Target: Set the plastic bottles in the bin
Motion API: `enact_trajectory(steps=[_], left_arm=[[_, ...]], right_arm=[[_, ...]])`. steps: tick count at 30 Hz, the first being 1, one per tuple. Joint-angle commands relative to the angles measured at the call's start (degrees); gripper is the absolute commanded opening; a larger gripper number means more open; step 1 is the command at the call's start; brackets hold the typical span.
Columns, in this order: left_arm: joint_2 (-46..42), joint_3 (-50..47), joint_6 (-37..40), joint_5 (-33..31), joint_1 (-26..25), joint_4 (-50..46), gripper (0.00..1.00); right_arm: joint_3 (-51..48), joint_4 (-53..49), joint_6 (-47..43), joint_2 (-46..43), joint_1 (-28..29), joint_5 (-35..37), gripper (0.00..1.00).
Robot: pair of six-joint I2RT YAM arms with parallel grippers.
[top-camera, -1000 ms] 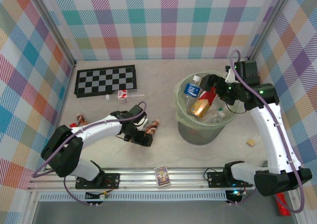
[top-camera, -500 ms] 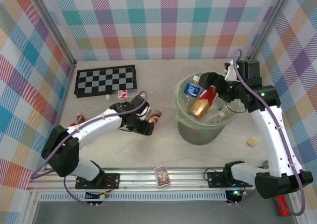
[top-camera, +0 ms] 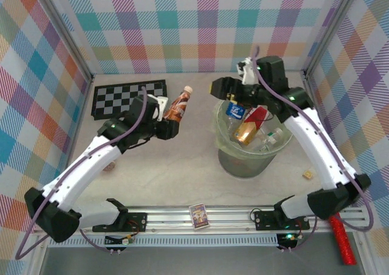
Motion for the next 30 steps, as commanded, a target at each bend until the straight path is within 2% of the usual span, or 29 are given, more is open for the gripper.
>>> enact_trajectory(steps=[1, 11, 14, 16, 19, 23, 25, 26, 28, 29, 30], left_arm=[[-2.49, -0.51, -2.56, 7.63, 0.1, 10.59, 0.46], [-2.63, -2.98, -4.67, 14.0, 0.1, 17.5, 0.47], [-2.45, -3.14, -4.77, 14.13, 0.1, 17.21, 0.48], [-2.31, -3.3, -4.76, 13.66, 0.1, 16.96, 0.48], [-2.05, -3.46, -5.02, 12.91, 0.1, 17.19, 0.48], [-1.42, -3.54, -5.29, 13.37, 0.1, 18.11, 0.53], [-1.34, -3.66, -5.64, 13.43, 0.1, 18.72, 0.59], [-1.53, -3.83, -5.69, 13.49, 0.1, 18.98, 0.66], [-2.17, -4.63, -5.31, 13.15, 0.1, 19.95, 0.91], [-2.45, -5.05, -5.0, 12.56, 0.1, 20.38, 0.98], [-2.89, -5.39, -4.79, 11.83, 0.1, 20.65, 1.0]], right_arm=[[4.42, 3.37, 0.49, 3.99, 2.99, -0.43, 0.97], [11.02, 7.73, 1.47, 13.18, 5.45, -0.29, 0.95], [10.53, 10.04, 2.03, 13.67, 5.56, -0.45, 0.84], [10.03, 11.37, 2.56, 13.41, 5.61, -0.6, 0.72], [9.97, 11.12, 2.75, 13.14, 5.76, -0.43, 0.58], [9.19, 11.22, 2.57, 12.06, 5.76, 0.38, 0.42], [9.56, 10.75, 2.26, 11.83, 5.76, 1.04, 0.37], [9.89, 10.6, 2.08, 11.78, 5.81, 1.28, 0.35], [11.26, 9.47, 1.12, 11.83, 5.76, 2.23, 0.33], [12.15, 8.72, 0.45, 11.83, 5.72, 2.98, 0.32], [13.65, 7.84, -0.41, 11.83, 5.59, 4.03, 0.3]])
